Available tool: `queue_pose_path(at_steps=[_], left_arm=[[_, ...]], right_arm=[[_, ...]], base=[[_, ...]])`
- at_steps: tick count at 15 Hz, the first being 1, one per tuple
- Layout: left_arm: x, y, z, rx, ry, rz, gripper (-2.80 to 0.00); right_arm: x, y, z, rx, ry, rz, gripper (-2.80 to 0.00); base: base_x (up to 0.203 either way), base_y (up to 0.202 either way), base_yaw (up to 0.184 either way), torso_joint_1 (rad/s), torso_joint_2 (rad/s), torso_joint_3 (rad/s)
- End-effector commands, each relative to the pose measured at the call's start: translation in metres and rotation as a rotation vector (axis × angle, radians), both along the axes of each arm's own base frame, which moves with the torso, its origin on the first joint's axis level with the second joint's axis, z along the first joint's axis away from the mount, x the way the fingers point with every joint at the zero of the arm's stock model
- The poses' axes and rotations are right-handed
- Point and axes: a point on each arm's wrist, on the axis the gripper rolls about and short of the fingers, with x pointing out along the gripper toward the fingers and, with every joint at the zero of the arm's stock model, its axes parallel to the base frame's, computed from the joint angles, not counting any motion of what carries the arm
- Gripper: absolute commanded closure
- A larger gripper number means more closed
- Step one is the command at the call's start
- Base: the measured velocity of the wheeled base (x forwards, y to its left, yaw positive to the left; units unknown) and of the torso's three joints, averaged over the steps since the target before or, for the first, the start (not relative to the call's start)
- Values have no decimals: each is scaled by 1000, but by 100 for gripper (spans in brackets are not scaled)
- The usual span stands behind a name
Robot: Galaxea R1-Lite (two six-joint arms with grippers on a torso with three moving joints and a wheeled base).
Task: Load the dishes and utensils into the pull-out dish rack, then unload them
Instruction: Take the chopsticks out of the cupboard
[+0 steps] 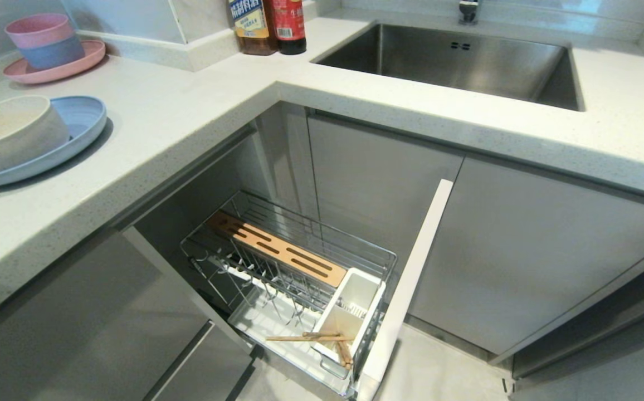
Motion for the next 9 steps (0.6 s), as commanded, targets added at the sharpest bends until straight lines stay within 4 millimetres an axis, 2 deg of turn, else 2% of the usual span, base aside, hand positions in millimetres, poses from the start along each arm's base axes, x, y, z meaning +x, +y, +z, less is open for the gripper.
queue_pose_path(at_steps=[1, 9], left_arm=[[0, 0, 0, -3, -2, -1, -280], [-7, -4, 6, 23, -36, 1, -280]], right_arm=[[0, 0, 0, 0, 2, 0, 0], [0, 0, 0, 0, 2, 0, 0]], base=[[0, 0, 0, 0, 0, 0], [0, 0, 0, 0, 0, 0]])
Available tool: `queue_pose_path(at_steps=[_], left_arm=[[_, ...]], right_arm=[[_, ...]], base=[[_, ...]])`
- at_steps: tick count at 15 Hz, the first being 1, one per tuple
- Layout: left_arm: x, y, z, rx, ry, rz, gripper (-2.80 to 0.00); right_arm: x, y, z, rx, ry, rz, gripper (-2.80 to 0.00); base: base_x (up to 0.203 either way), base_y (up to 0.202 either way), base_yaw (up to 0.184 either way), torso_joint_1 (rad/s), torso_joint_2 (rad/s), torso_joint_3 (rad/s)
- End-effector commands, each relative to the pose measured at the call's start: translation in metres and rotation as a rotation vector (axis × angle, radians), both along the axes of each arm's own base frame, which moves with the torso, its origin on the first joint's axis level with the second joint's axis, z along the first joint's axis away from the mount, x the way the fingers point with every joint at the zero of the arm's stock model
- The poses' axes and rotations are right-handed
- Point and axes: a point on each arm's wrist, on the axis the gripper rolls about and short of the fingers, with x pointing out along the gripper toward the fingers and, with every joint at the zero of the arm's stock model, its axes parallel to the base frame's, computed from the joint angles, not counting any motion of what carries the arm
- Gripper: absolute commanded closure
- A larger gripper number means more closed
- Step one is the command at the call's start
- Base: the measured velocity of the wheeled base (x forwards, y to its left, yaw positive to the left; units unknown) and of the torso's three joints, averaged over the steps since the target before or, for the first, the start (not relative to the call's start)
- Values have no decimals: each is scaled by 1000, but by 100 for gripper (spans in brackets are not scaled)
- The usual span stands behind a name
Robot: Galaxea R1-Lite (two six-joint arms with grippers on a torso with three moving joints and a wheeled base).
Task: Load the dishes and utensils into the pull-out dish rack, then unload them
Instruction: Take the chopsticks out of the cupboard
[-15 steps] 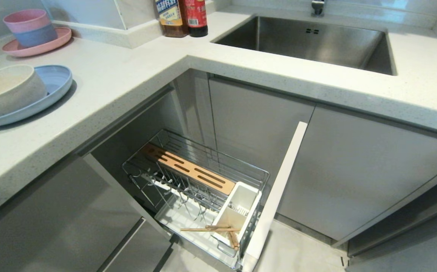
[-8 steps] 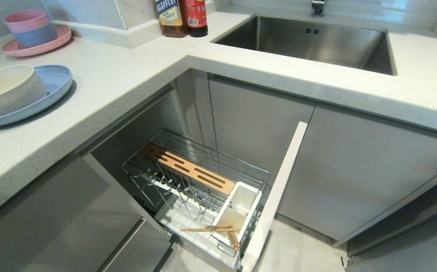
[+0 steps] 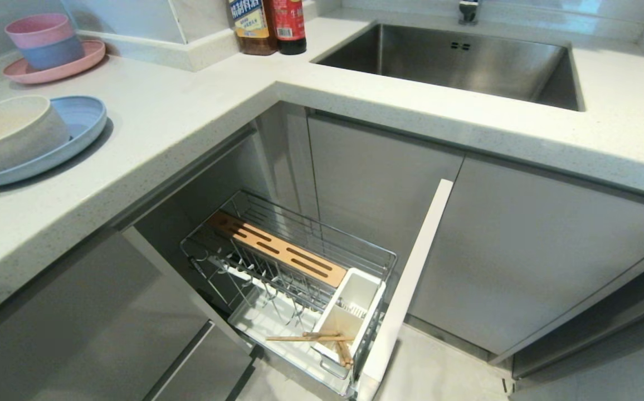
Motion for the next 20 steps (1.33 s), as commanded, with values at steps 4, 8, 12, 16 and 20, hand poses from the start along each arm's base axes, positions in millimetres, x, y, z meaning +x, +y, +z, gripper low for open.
queue_pose_path(at_steps=[4, 8, 12, 16, 20], left_arm=[[-17, -4, 21, 59, -90, 71, -280], [-34, -12, 62, 213, -189, 128, 0], [-62, -33, 127, 331, -386, 121, 0], [-81, -50, 182, 288, -463, 0, 0], [-58, -58, 202, 84, -407, -228, 0]], right_arm=[[0, 0, 0, 0, 2, 0, 0], [0, 0, 0, 0, 2, 0, 0], [0, 0, 0, 0, 2, 0, 0], [0, 0, 0, 0, 2, 0, 0], [0, 0, 0, 0, 2, 0, 0]], base=[[0, 0, 0, 0, 0, 0], [0, 0, 0, 0, 0, 0], [0, 0, 0, 0, 0, 0], [0, 0, 0, 0, 0, 0], [0, 0, 0, 0, 0, 0]])
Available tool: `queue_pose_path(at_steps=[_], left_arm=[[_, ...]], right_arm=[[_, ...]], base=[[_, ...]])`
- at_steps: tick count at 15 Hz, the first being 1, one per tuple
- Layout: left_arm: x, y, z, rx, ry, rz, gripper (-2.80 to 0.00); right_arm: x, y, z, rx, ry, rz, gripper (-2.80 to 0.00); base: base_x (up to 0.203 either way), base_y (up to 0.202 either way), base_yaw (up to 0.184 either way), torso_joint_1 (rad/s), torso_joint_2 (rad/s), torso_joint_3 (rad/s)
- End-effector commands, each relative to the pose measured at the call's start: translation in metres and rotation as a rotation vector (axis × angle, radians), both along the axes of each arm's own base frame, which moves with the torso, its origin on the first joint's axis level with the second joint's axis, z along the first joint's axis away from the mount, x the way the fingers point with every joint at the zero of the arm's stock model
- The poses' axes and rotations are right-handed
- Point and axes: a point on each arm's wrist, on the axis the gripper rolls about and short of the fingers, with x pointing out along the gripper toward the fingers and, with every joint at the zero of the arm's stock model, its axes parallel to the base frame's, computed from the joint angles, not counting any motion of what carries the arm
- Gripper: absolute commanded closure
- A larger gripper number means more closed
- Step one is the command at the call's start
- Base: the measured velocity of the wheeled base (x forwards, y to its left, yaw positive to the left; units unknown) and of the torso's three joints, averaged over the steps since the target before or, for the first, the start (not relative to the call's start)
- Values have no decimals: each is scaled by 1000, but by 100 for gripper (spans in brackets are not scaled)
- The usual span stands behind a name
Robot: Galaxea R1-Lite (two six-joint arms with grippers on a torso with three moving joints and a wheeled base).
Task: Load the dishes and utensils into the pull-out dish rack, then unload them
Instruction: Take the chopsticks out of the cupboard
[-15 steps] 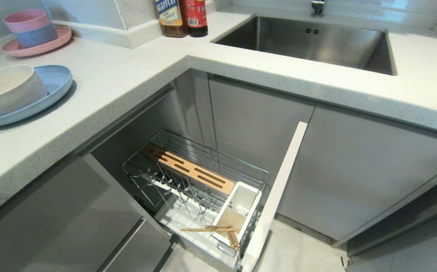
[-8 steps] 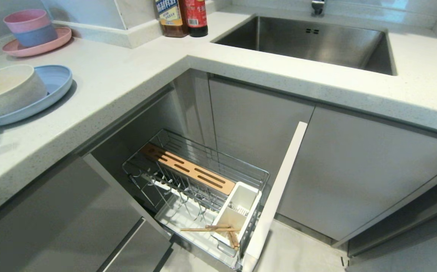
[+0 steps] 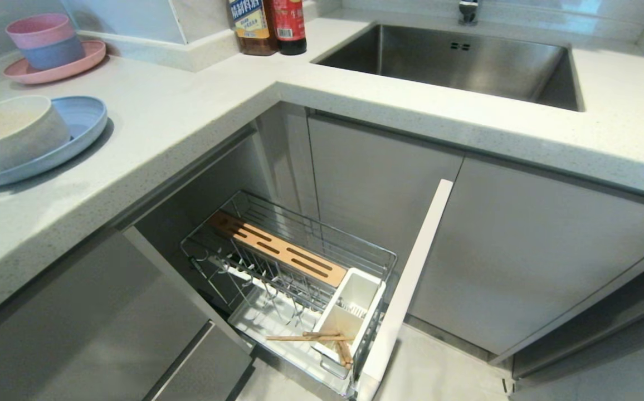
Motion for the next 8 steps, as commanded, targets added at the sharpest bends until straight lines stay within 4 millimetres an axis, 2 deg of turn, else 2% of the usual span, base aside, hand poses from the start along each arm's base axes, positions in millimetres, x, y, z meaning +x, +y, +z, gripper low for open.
queue_pose_path(at_steps=[1, 4, 6, 7, 8], left_arm=[[32, -7, -1, -52, 80, -109, 0], [83, -37, -29, -54, 289, -276, 0], [123, -60, -61, 36, 499, -294, 0], [139, -69, -76, 95, 601, -289, 0], [147, -79, -88, 145, 694, -310, 0]], right_arm=[[0, 0, 0, 0, 2, 0, 0], [0, 0, 0, 0, 2, 0, 0], [0, 0, 0, 0, 2, 0, 0], [0, 0, 0, 0, 2, 0, 0], [0, 0, 0, 0, 2, 0, 0]], base=[[0, 0, 0, 0, 0, 0], [0, 0, 0, 0, 0, 0], [0, 0, 0, 0, 0, 0], [0, 0, 0, 0, 0, 0], [0, 0, 0, 0, 0, 0]])
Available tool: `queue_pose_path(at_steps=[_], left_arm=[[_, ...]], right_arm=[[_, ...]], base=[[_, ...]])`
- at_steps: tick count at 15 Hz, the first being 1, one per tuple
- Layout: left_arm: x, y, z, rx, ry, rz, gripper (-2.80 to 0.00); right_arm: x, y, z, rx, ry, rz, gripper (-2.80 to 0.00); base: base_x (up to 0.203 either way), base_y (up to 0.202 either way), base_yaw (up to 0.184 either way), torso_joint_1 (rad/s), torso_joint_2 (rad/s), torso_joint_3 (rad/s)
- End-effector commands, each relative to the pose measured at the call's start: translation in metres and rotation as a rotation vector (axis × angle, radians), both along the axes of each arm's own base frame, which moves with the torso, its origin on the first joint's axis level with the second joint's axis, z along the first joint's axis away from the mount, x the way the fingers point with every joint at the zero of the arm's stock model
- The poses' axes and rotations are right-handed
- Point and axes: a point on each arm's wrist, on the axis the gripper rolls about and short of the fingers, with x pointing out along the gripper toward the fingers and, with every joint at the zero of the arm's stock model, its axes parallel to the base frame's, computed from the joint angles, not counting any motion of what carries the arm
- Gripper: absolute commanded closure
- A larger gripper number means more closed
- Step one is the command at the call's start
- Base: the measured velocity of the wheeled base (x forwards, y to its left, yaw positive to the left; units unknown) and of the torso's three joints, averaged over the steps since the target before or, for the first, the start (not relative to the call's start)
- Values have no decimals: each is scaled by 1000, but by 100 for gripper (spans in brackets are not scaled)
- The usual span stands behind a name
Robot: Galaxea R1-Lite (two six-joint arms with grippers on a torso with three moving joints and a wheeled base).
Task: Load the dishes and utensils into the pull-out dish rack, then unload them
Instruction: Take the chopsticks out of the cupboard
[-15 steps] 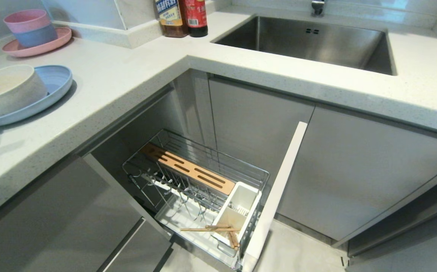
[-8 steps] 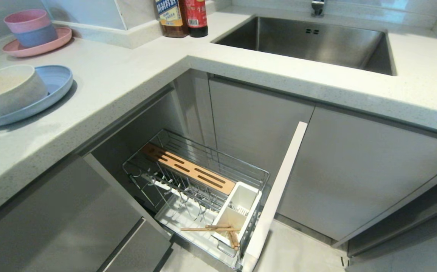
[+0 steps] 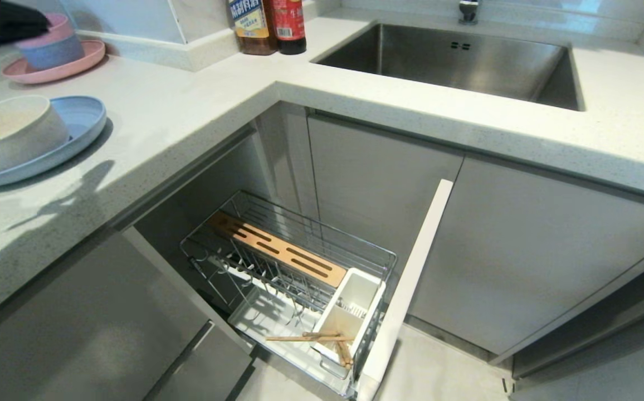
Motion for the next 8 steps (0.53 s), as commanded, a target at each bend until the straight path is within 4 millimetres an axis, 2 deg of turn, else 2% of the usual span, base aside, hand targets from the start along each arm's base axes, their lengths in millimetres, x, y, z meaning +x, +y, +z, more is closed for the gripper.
queue_pose_path(at_steps=[1, 3, 8], left_arm=[[28, -25, -32, 103, 200, -65, 0], [34, -40, -50, 174, 339, -148, 0], [42, -51, -71, 252, 584, -270, 0]], right_arm=[[0, 0, 0, 0, 2, 0, 0], [0, 0, 0, 0, 2, 0, 0], [0, 0, 0, 0, 2, 0, 0]], base=[[0, 0, 0, 0, 0, 0], [0, 0, 0, 0, 0, 0], [0, 0, 0, 0, 0, 0]])
